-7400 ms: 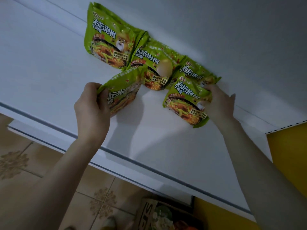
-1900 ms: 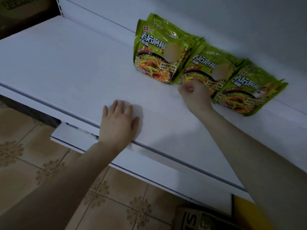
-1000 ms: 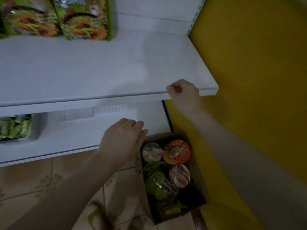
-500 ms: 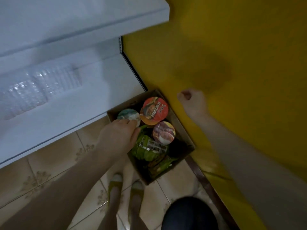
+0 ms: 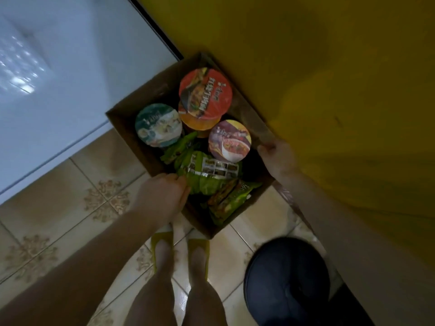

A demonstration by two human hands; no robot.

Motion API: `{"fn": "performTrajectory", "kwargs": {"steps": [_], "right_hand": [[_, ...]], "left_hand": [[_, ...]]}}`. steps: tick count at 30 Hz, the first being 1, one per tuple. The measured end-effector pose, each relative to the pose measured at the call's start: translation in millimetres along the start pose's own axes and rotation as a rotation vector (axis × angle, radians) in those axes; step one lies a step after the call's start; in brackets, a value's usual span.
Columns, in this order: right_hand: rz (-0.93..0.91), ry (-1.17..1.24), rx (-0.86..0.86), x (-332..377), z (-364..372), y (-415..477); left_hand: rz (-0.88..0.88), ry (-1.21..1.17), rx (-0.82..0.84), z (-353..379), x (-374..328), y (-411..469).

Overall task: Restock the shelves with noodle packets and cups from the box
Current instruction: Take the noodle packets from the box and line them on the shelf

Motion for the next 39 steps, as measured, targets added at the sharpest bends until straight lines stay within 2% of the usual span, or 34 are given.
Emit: {"fn": "performTrajectory", "kwargs": {"steps": [5, 8, 14, 18, 21, 24, 28, 33, 39], "right_hand": [[0.034, -0.074, 0.109, -35.6, 46.1, 15.1], [0.019, -0.149, 0.199, -51.0, 71.7, 23.6], [-0.127, -0.349, 0.620, -70.0, 127.9, 21.4], [-0.165, -0.408, 0.722, -73.5, 145.9, 24.0], [-0.183, -0.430, 0.716, -72.0, 153.6, 28.9], [-0.186, -0.324, 0.629, -66.0, 151.9, 35.3], [-0.302, -0.351, 0.494, -40.9, 152.3, 39.7], [-0.396, -0.374, 0.389, -21.4, 156.9, 43.1], [-0.406, -0.261, 0.525, -26.8, 157.8, 40.0]], "left_hand": [[0.070, -0.006, 0.049, 46.8, -17.1, 19.0], [0.036, 0.030, 0.141, 76.3, -31.4, 29.0], [0.085, 0.077, 0.270, 127.0, -52.8, 41.5], [0.018, 0.073, 0.337, 141.5, -29.5, 58.5], [-0.060, 0.045, 0.347, 151.8, 3.3, 85.9], [-0.100, 0.076, 0.325, 157.9, 24.6, 116.1], [-0.126, 0.074, 0.276, 164.4, 41.6, 145.1], [-0.140, 0.072, 0.342, 183.0, 52.1, 159.1], [-0.163, 0.227, 0.323, 174.5, 48.4, 167.3]]}}
Point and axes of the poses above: each hand's wrist, its own y-axis towards the middle knuckle, its own z-axis out of the palm, x = y × z, the point moved 9 cm from there along y, towards the middle knuckle, and after that the axes turned 6 degrees about x, right-handed, at the moved point
